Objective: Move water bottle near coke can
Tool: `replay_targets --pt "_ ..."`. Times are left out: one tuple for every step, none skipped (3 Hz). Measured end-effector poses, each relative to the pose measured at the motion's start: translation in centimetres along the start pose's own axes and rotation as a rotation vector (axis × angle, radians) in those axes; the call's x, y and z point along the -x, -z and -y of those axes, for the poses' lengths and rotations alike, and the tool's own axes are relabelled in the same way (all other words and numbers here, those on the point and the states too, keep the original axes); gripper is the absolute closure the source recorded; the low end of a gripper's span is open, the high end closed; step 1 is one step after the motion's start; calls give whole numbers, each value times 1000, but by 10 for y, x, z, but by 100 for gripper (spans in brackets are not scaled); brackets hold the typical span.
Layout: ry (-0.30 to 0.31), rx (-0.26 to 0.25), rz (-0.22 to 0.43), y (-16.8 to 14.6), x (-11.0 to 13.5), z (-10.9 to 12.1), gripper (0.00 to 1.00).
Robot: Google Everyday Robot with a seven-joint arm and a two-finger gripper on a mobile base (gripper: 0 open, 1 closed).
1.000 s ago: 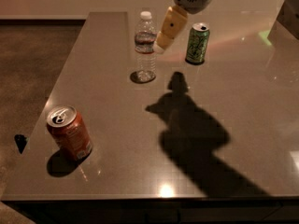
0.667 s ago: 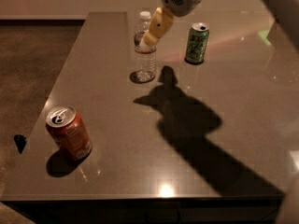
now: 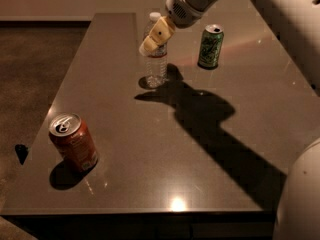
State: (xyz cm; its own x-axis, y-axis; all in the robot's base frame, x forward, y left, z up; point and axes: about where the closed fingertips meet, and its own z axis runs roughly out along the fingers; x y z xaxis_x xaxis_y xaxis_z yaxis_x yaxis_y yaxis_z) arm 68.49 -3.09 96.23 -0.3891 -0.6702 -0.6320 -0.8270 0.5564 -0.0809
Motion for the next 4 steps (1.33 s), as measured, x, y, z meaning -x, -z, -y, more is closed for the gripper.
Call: replay_targets --pt "0 47 30 -13 9 -9 16" --pt "1 80 41 -15 12 -23 38" --pt "-1 80 69 -6 16 -39 62" --pt "29 75 126 23 24 -78 93"
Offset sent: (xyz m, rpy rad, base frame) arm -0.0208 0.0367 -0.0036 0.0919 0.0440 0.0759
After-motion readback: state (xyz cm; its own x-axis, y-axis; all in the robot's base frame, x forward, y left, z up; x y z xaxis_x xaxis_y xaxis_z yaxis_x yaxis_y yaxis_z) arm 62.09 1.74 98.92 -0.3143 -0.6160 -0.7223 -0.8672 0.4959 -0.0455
